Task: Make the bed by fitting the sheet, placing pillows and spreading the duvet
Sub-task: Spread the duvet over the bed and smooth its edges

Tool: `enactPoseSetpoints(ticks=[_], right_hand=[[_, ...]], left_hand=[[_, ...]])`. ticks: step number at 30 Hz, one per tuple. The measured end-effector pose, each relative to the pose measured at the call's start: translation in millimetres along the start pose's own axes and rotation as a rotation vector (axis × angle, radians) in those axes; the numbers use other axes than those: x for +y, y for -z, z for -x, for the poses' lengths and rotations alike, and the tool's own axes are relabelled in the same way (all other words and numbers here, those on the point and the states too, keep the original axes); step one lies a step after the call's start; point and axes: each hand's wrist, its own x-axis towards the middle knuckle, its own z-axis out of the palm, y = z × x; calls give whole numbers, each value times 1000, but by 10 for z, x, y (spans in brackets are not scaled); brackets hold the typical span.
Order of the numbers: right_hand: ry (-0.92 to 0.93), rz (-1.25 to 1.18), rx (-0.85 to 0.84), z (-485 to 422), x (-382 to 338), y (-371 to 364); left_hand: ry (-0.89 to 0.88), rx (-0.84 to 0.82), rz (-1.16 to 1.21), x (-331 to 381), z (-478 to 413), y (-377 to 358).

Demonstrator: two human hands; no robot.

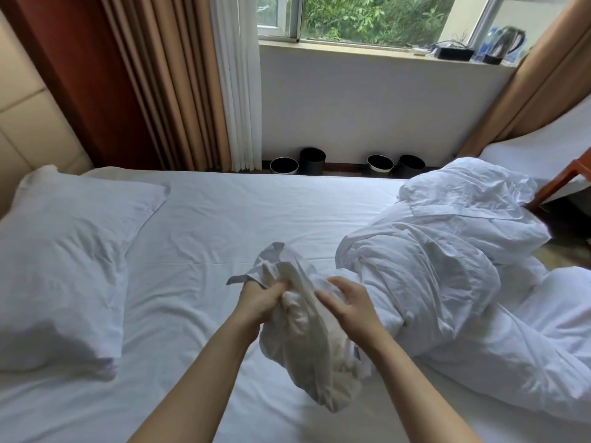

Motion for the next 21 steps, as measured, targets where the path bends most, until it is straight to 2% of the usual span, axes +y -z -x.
enactPoseSetpoints(ticks=[3, 7, 9, 11, 13, 14, 17, 21], right_hand=[[33, -159, 96, -25, -97, 143], [63, -102, 4, 37, -286, 10], [54, -40, -16, 30, -258, -18], [3, 58, -27, -23, -180, -34], [-84, 99, -14, -97, -131, -86], [-126, 101, 11, -140, -111, -121], [-147, 118, -11, -277, -82, -206], [-121, 133, -57, -457, -124, -294]], left_hand=[[-37, 83, 5, 10, -94, -63], [-25, 115, 48, 175, -181, -258], [47, 65, 192, 300, -170, -326], [42, -70, 334, 369, -158, -336], [-14, -154, 288, 326, -152, -349], [-37, -145, 223, 299, -141, -349], [-102, -18, 71, 224, -156, -276], [-154, 49, 25, 173, -102, -96]])
